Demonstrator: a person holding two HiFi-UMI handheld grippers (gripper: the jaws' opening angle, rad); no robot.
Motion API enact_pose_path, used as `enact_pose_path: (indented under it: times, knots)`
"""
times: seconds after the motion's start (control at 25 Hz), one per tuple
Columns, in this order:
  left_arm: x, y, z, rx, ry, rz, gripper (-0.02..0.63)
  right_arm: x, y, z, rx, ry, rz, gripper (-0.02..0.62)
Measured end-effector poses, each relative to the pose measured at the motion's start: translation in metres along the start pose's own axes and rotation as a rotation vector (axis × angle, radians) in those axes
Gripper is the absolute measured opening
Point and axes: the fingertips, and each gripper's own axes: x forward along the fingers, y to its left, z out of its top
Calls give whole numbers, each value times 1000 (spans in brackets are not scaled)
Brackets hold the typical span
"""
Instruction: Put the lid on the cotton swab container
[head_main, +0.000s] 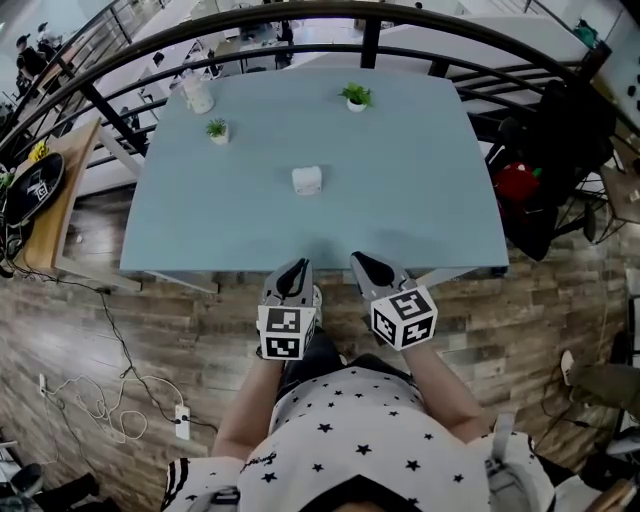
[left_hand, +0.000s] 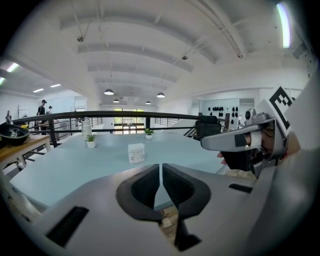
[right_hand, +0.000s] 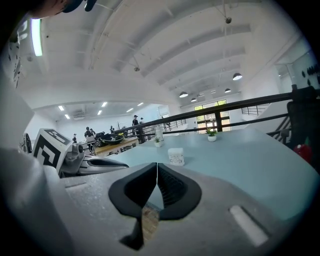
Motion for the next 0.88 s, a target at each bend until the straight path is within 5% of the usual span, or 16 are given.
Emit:
enact_pose_path:
  times: [0.88]
  knots:
    - [-99, -61, -21, -15, -69, -31, 3, -95, 60, -20, -23, -77, -7, 8]
